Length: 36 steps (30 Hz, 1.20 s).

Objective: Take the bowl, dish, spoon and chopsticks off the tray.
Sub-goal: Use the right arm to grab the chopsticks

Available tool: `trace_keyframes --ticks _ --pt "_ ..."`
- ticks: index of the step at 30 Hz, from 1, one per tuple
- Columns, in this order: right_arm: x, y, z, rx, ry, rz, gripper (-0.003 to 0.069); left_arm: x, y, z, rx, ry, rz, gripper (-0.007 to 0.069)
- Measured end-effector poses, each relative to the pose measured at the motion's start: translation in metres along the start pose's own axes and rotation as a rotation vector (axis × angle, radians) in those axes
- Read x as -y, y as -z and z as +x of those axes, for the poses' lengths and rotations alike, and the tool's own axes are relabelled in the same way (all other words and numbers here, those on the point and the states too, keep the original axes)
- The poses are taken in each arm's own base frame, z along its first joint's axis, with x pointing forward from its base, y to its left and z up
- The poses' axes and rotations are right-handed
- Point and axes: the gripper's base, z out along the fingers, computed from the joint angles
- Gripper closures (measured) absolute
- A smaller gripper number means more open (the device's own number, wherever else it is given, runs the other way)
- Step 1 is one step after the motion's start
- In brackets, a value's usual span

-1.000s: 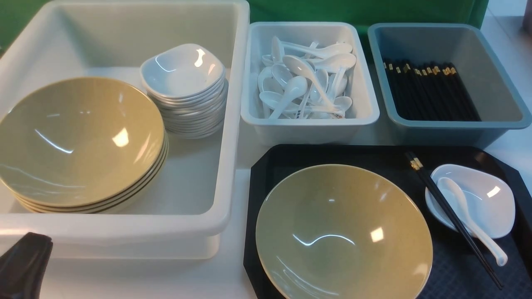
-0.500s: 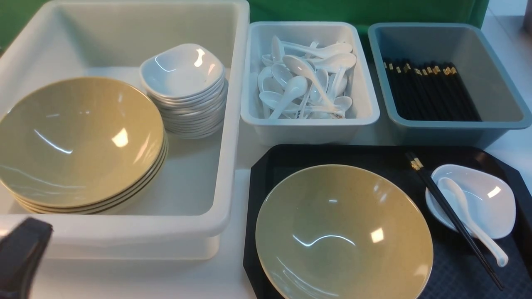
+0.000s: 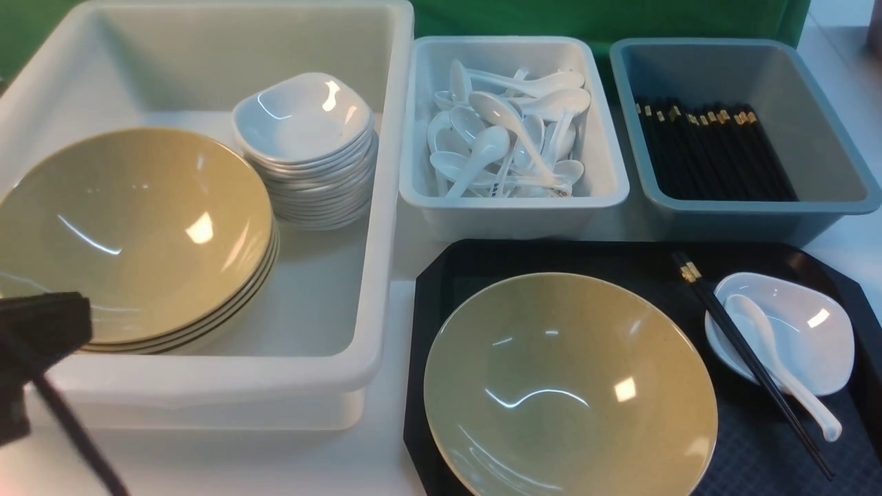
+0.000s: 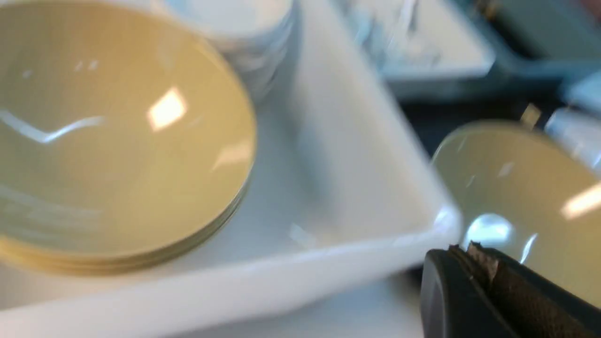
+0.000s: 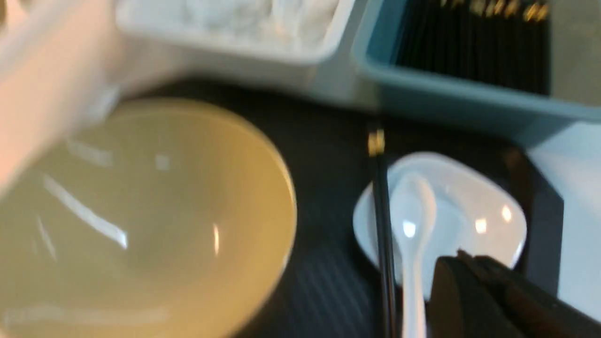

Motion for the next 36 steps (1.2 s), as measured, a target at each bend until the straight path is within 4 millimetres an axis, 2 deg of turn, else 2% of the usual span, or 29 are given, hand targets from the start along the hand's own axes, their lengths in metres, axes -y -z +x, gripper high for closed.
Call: trace_keyframes --ticks 4,6,7,10,11,12,13,14,15,18,19,21,24,28,31,36 --pt "-0.002 -0.016 -0.025 -0.173 0.091 -0.056 0.0626 -0.002 -0.006 -0.021 -0.133 -0.134 -0.011 0.0636" --pt "-0.004 -0.03 -0.031 -0.241 0.133 -0.079 0.0625 0.002 -0.012 -0.027 -0.191 -0.205 0.016 0.0636" --pt "-0.004 -0.03 -0.031 -0.241 0.135 -0.077 0.0625 0.003 -0.013 -0.028 -0.195 -0.212 0.02 0.0636" --pt "-0.006 -0.064 -0.033 -0.377 0.196 -0.076 0.0625 0.022 -0.039 -0.042 -0.316 -0.338 0.135 0.0636" --pt "-0.006 -0.066 -0.033 -0.383 0.195 -0.075 0.0625 0.023 -0.043 -0.043 -0.327 -0.344 0.14 0.0636" --pt "-0.006 -0.082 -0.033 -0.433 0.2 -0.069 0.0622 0.036 -0.058 -0.047 -0.377 -0.399 0.19 0.0636" --pt "-0.005 -0.087 -0.032 -0.447 0.201 -0.067 0.062 0.041 -0.067 -0.048 -0.4 -0.418 0.203 0.0636" --pt "-0.005 -0.091 -0.032 -0.456 0.201 -0.067 0.0618 0.042 -0.066 -0.048 -0.398 -0.426 0.207 0.0636" --pt "-0.004 -0.102 -0.032 -0.484 0.195 -0.064 0.0608 0.055 -0.084 -0.048 -0.441 -0.479 0.237 0.0636" --pt "-0.002 -0.123 -0.034 -0.542 0.181 -0.053 0.0558 0.077 -0.113 -0.044 -0.496 -0.571 0.269 0.0636" --pt "-0.001 -0.131 -0.036 -0.561 0.177 -0.045 0.0517 0.085 -0.121 -0.04 -0.508 -0.605 0.284 0.0636" --pt "0.0 -0.139 -0.04 -0.579 0.171 -0.032 0.0482 0.094 -0.131 -0.036 -0.531 -0.634 0.297 0.0636" --pt "0.004 -0.161 -0.052 -0.61 0.169 -0.004 0.0354 0.115 -0.151 -0.024 -0.573 -0.692 0.334 0.0636" --pt "0.005 -0.187 -0.06 -0.645 0.165 0.001 0.026 0.129 -0.163 -0.014 -0.599 -0.729 0.358 0.0636" --pt "0.006 -0.204 -0.058 -0.683 0.159 -0.001 0.0244 0.131 -0.167 -0.012 -0.602 -0.733 0.36 0.0636" --pt "0.006 -0.233 -0.043 -0.769 0.158 -0.008 0.024 0.132 -0.17 -0.013 -0.584 -0.735 0.357 0.0636"
